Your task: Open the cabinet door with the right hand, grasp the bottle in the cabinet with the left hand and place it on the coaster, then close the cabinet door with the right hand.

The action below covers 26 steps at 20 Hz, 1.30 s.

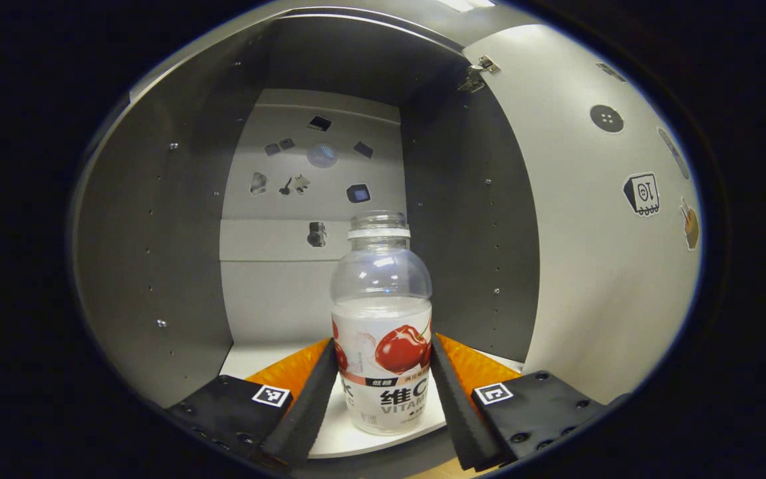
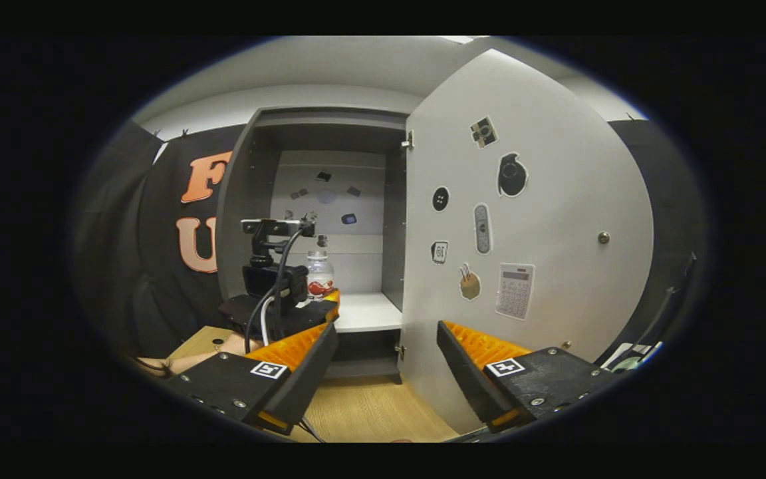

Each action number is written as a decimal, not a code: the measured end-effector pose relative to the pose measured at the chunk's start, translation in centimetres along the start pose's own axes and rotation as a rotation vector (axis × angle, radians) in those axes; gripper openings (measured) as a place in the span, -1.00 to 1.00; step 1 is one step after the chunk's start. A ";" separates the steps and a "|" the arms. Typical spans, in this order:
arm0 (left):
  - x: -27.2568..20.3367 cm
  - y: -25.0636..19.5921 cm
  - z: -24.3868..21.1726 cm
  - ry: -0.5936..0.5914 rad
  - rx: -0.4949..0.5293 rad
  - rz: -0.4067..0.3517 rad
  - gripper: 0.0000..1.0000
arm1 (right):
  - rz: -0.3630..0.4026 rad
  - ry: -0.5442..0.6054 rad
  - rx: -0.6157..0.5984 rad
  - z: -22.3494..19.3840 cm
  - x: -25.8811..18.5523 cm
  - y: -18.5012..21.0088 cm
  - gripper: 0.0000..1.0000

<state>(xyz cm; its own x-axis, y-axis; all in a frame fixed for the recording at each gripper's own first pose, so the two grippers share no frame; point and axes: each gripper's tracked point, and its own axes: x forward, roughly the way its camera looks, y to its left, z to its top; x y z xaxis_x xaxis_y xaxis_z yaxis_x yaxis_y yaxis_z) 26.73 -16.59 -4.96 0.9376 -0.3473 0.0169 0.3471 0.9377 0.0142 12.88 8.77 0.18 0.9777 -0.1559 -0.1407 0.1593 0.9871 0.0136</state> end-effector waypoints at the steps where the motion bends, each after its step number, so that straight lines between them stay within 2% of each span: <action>1: 0.0 0.1 0.0 0.003 0.004 0.003 0.72 | 0.003 0.000 0.001 0.0 0.0 -0.1 0.86; 7: -1.8 0.2 1.4 -0.051 -0.017 -0.009 0.60 | 0.041 0.006 -0.001 -0.4 -0.7 0.0 0.86; 8: -2.5 0.3 2.0 -0.067 -0.019 -0.011 0.60 | 0.050 0.008 -0.006 -0.4 -0.8 0.2 0.94; 9: -3.3 0.3 2.4 -0.085 -0.020 -0.012 0.60 | 0.062 0.007 -0.010 -0.5 -0.9 0.5 0.94; 10: -4.4 0.3 2.7 -0.097 -0.021 -0.011 0.60 | 0.074 0.007 -0.013 -0.6 -0.9 0.7 0.86; 15: -10.6 1.2 2.0 -0.114 -0.027 0.012 0.60 | 0.135 0.005 -0.021 -1.2 -1.4 2.1 0.86; 16: -12.3 1.5 1.4 -0.105 -0.030 0.023 0.62 | 0.140 -0.004 -0.025 -1.2 -1.4 2.3 0.93; 18: -15.6 2.3 -0.1 -0.089 -0.031 0.052 0.60 | 0.152 -0.023 -0.038 -1.4 -1.5 2.6 0.94; 19: -17.2 2.7 -0.9 -0.082 -0.022 0.068 0.60 | 0.164 -0.029 -0.045 -1.5 -1.6 2.7 0.86; 23: -23.2 4.2 -5.7 -0.013 0.022 0.133 0.60 | 0.217 -0.031 -0.057 -2.4 -2.5 3.7 0.87; 26: -26.4 5.1 -9.3 0.029 0.027 0.147 0.60 | 0.205 -0.062 -0.051 -2.4 -3.0 3.9 0.87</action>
<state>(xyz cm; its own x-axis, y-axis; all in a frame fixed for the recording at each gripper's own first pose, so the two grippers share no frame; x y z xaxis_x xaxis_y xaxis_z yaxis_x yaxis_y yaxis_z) 3.98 -2.54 -14.61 0.9786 -0.2054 -0.0077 0.2056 0.9778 0.0402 10.28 13.16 -1.71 0.9957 0.0476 -0.0792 -0.0489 0.9987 -0.0142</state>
